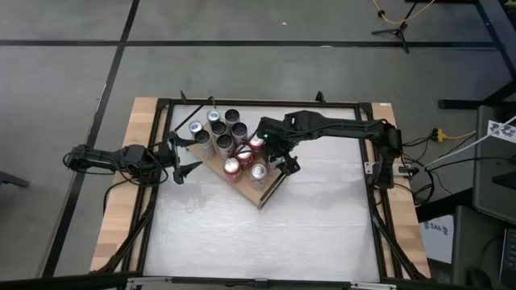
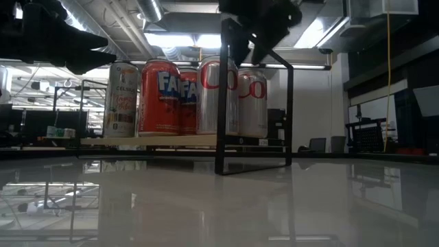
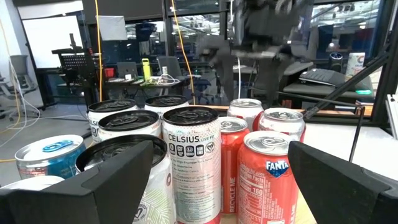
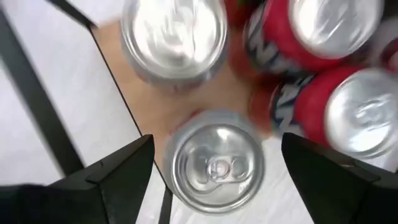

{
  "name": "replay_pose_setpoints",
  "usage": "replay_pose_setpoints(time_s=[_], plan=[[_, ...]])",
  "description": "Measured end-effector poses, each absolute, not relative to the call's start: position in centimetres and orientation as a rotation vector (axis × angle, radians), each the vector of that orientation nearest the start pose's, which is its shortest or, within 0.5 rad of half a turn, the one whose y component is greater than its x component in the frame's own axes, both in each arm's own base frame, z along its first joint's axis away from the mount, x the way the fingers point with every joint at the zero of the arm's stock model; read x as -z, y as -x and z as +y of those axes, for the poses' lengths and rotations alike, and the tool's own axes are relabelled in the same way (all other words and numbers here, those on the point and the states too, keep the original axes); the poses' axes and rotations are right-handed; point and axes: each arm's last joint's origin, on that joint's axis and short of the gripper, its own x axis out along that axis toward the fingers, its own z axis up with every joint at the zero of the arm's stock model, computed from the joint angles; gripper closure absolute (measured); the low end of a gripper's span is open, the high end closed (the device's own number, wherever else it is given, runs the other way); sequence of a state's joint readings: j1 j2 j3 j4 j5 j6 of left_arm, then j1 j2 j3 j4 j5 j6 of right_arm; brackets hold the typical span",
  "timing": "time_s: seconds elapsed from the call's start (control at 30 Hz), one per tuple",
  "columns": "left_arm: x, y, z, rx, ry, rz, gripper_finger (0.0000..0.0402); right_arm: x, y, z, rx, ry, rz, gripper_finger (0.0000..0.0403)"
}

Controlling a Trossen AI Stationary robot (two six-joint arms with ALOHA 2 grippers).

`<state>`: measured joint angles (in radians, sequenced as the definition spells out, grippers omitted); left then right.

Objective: Place canned beverage on shelf
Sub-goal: Put the red-silver soda can aligned with the red-silver soda can on the shelf, then return to Home Position

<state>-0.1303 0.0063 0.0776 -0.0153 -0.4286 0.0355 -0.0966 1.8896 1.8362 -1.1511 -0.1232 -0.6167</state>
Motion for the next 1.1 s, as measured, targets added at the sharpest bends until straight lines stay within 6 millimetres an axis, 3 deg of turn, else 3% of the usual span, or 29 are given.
replay_pose_setpoints(time_s=[0.43,0.7,0.87,1.1], plan=[[-18.7,-9.1,-0.1,-0.244,-0.024,-0.043,0.0034,-38.9,-36.3,-3.2,-0.363,0.419,1.071,0.0054],[-18.7,-9.2,-0.2,-0.203,-0.043,-0.045,0.0034,-41.9,-34.7,-3.1,-0.273,0.347,1.063,0.0054],[-18.5,-9.2,-0.3,-0.201,-0.009,-0.022,0.0034,-43.9,-32.1,-3.0,-0.215,0.339,1.074,0.0054],[-17.9,-9.2,-0.2,-0.223,0.064,0.024,0.0034,-47.3,-26.3,-2.5,-0.130,0.292,0.970,0.0054]])
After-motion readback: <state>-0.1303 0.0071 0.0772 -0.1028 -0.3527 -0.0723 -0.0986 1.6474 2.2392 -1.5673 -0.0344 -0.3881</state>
